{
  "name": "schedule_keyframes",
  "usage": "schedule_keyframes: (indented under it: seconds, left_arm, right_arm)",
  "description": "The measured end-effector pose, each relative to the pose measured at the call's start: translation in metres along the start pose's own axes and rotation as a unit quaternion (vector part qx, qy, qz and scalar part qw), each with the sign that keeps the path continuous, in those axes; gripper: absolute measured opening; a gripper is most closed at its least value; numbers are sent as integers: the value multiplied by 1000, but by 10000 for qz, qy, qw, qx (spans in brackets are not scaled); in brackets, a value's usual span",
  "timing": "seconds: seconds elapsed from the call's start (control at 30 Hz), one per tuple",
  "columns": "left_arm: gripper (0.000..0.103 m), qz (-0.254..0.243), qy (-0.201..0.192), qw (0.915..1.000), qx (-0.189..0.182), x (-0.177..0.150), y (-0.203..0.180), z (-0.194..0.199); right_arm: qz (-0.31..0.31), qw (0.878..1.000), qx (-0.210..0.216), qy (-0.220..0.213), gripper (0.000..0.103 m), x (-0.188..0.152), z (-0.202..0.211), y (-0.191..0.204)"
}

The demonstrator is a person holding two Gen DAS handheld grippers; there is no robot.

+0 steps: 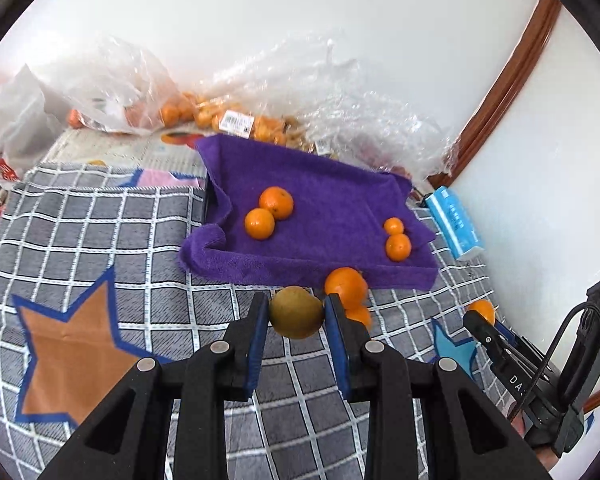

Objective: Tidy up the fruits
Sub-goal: 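Carry the orange and the yellow-brown fruit over the purple towel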

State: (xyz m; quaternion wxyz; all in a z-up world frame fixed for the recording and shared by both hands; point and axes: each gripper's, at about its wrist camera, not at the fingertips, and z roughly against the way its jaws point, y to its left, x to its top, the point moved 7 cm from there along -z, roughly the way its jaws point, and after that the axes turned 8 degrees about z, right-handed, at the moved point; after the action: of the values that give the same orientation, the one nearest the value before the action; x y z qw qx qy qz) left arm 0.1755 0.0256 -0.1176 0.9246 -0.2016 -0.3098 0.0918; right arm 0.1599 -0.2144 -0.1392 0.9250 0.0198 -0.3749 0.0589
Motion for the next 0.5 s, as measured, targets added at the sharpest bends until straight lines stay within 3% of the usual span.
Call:
schedule_keyframes:
  seconds: [0.5]
  left_arm:
    - [27, -100, -422, 9990, -126, -1, -12, 54]
  right_arm:
    - [-18, 9990, -68, -439, 32, 17, 53, 8]
